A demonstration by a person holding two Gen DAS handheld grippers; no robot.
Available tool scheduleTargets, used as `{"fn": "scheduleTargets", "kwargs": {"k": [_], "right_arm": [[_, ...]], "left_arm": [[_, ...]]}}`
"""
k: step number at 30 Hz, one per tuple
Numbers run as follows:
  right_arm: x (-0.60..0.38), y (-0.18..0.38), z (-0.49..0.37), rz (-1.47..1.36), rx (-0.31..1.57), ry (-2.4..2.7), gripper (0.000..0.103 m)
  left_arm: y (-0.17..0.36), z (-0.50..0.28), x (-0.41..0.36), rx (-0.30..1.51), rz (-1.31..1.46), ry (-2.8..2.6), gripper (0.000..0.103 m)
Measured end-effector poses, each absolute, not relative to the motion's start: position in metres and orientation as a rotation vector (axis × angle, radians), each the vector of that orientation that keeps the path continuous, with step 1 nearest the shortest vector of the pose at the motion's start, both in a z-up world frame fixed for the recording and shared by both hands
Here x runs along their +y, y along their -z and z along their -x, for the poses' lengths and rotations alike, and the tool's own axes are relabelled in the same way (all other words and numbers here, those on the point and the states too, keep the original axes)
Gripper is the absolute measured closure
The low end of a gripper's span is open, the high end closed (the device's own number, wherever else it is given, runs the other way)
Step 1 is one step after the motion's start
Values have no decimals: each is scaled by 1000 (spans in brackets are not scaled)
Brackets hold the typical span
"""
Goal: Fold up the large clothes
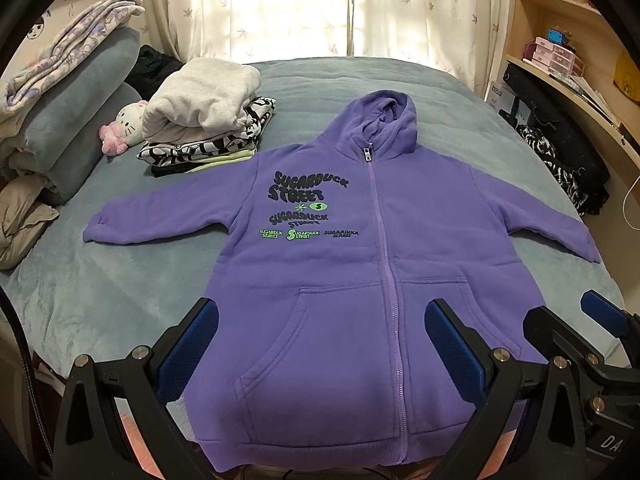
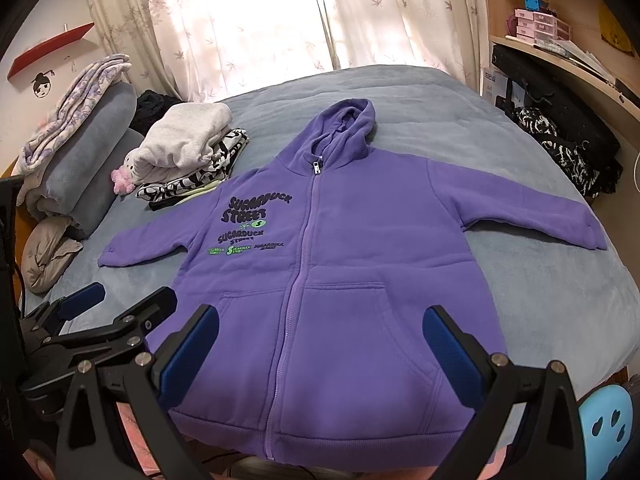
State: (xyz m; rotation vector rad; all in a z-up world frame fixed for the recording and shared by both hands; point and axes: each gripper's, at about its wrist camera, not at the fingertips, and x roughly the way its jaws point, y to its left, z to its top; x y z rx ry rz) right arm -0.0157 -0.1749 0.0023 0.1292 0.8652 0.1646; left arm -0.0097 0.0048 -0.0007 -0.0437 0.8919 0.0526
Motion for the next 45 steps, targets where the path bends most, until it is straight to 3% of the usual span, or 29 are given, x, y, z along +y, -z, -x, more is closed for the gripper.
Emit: {"fn": "scheduleTargets", "kwargs": {"k": [45], "right_arm": [[-165, -1, 25, -131, 874, -166, 1]], "left_arm": [[2, 20, 11, 891, 28, -84, 1]]}}
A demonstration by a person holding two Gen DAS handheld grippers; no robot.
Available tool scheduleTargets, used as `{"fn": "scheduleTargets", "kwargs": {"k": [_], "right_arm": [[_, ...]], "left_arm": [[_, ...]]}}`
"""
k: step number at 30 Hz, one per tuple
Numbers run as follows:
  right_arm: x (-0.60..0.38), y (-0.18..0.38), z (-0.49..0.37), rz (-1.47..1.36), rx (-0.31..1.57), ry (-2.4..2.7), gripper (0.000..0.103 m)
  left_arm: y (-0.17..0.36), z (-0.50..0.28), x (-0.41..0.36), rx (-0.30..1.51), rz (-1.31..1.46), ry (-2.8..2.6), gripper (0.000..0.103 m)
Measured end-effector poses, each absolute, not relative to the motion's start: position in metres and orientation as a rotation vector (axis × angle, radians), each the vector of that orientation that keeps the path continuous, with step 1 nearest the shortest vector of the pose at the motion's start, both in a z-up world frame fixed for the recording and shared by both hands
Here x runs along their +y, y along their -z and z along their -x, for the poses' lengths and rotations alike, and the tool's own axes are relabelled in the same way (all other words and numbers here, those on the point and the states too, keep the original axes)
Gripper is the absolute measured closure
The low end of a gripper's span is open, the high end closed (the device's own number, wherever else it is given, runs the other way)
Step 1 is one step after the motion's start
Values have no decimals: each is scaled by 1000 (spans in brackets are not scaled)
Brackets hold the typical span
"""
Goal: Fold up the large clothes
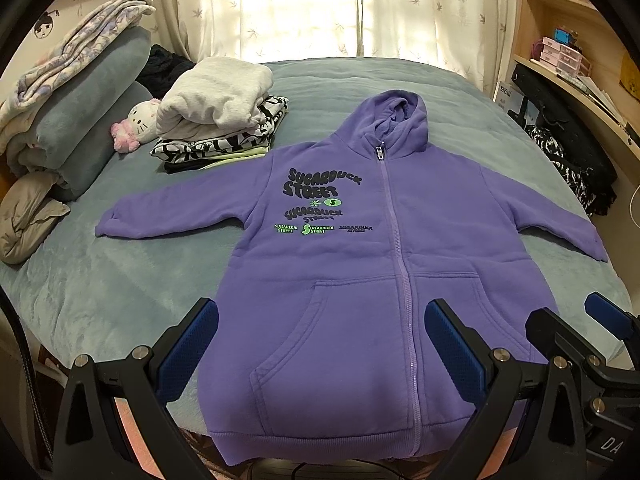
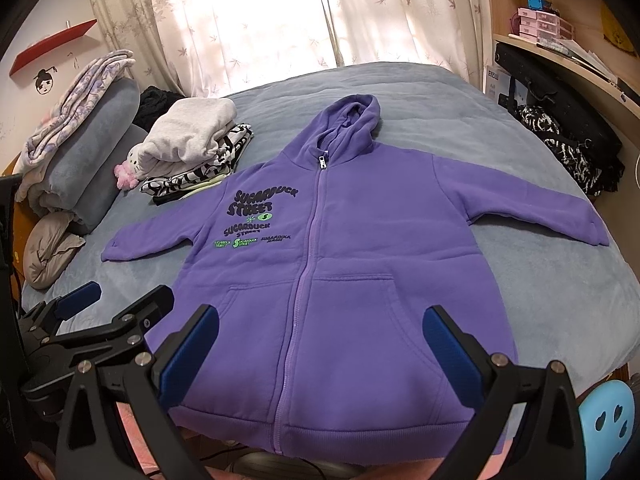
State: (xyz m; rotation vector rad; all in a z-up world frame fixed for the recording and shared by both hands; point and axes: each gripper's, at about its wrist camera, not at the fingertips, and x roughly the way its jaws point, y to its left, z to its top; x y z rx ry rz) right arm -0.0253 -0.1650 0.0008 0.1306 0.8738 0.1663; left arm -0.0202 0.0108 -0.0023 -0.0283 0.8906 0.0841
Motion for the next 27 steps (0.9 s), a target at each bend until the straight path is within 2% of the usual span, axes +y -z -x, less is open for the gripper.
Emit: {"fn": "scheduleTargets", "kwargs": {"k": [27], "right_arm": [[-160, -18, 46, -139, 836, -189, 1]], "left_arm": [[-13, 41, 16, 845, 56, -55, 1]]}}
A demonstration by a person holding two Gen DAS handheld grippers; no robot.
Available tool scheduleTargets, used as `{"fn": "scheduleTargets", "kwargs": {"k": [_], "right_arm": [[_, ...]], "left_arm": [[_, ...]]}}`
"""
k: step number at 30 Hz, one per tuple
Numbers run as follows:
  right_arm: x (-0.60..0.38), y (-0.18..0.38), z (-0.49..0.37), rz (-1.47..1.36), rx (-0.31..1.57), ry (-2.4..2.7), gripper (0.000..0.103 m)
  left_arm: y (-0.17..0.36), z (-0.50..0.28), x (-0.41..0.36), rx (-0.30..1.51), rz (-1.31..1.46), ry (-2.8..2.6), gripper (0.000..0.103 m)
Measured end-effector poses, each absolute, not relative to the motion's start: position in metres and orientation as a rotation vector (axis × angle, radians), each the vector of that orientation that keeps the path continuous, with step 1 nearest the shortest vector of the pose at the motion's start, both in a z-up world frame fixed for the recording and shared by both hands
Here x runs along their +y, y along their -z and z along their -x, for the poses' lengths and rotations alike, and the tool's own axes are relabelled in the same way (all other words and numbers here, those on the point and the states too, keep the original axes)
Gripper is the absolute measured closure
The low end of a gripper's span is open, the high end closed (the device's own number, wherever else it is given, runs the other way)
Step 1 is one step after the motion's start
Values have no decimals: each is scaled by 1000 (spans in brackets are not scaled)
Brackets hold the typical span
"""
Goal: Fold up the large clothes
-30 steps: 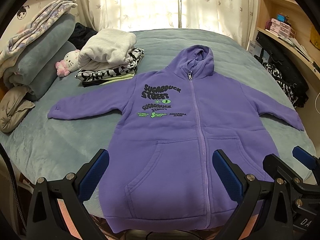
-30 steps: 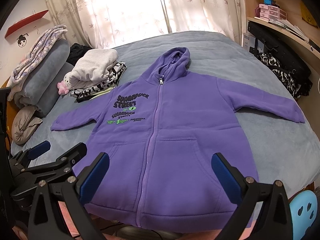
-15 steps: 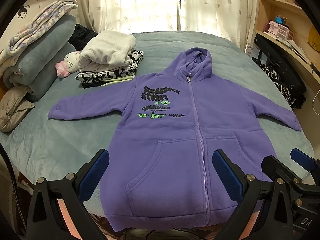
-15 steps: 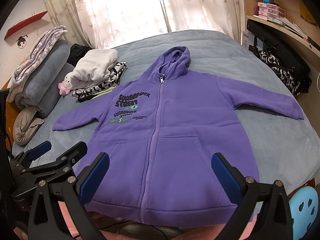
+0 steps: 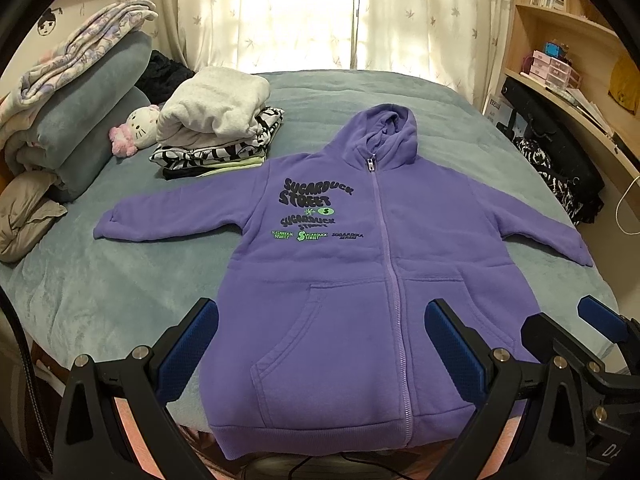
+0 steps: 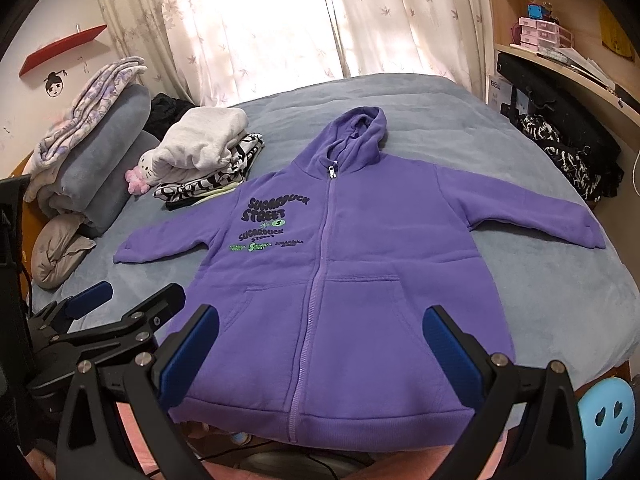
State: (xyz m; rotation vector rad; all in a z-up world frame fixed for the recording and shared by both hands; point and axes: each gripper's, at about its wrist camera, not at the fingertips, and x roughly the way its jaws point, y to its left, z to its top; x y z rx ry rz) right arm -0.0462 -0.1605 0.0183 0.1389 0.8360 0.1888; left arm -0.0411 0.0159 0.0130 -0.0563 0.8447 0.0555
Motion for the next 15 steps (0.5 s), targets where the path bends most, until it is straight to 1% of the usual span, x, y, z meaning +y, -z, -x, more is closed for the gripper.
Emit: {"fn": "scheduleTargets", "kwargs": {"k": [15], "right_arm": [[-163, -22, 48, -160, 819, -203, 1]], "left_arm": [[-19, 46, 13, 822, 41, -45, 1]]}}
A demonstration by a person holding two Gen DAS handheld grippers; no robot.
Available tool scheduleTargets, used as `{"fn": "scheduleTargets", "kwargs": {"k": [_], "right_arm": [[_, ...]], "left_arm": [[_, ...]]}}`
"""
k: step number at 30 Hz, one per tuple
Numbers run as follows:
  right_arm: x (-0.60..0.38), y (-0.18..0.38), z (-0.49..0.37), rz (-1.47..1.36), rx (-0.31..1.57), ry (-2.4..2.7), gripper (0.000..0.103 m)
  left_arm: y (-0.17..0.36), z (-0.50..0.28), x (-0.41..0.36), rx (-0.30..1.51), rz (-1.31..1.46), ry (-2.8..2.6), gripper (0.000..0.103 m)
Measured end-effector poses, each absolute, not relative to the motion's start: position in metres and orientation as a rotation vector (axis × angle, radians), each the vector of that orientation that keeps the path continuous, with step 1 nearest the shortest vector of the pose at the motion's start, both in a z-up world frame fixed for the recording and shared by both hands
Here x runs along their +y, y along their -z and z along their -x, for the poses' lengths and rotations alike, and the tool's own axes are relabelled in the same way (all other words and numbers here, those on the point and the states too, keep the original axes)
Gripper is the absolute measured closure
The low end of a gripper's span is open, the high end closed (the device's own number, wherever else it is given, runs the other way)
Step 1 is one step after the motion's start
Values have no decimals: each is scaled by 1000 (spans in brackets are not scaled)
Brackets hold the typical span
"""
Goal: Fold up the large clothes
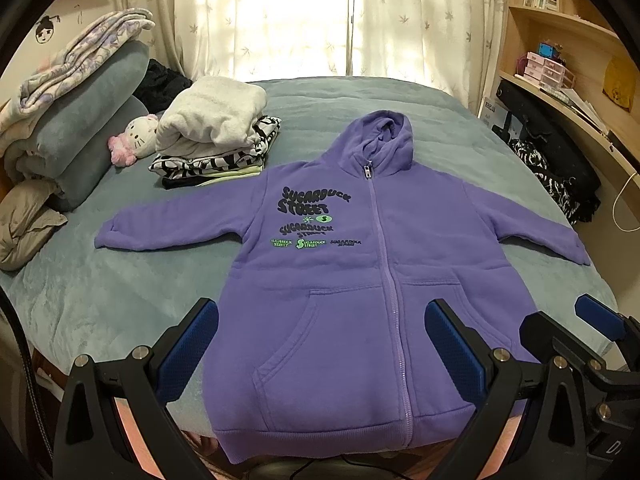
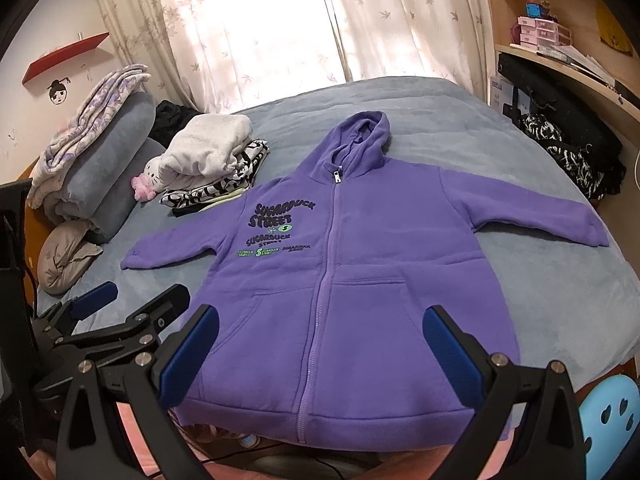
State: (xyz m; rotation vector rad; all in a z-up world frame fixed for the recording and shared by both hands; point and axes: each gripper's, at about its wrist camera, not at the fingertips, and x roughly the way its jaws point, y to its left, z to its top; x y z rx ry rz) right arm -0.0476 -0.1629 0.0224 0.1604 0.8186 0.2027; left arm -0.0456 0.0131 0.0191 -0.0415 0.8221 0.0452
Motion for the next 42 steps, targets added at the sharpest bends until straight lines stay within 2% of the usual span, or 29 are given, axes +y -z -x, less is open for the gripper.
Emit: {"fn": "scheduleTargets", "kwargs": {"k": [10, 20, 26, 33, 35, 36, 42], "right_arm": [[-169, -25, 42, -141, 788, -179, 1], [-213, -47, -1, -75, 692, 0, 1], [-271, -41, -40, -65, 614, 130, 1], [-386, -5, -101, -260, 732, 203, 2], [-419, 12, -114, -325, 768, 234, 16], [-437, 22, -118, -359, 792, 260, 18], [-535, 93, -138, -604, 922, 401, 20]], "left_arm": [[-21, 28, 2, 816, 29, 23, 1], [-44, -53, -49, 770, 30, 148, 1], [-43, -114, -84, 705, 75, 221, 1], [-18, -190, -132, 754, 32, 181, 1], [-9, -209, -146, 776, 23, 166, 1], [-5, -217, -152, 783, 22, 166, 1], [40, -263, -196, 799, -58, 178, 1]]}}
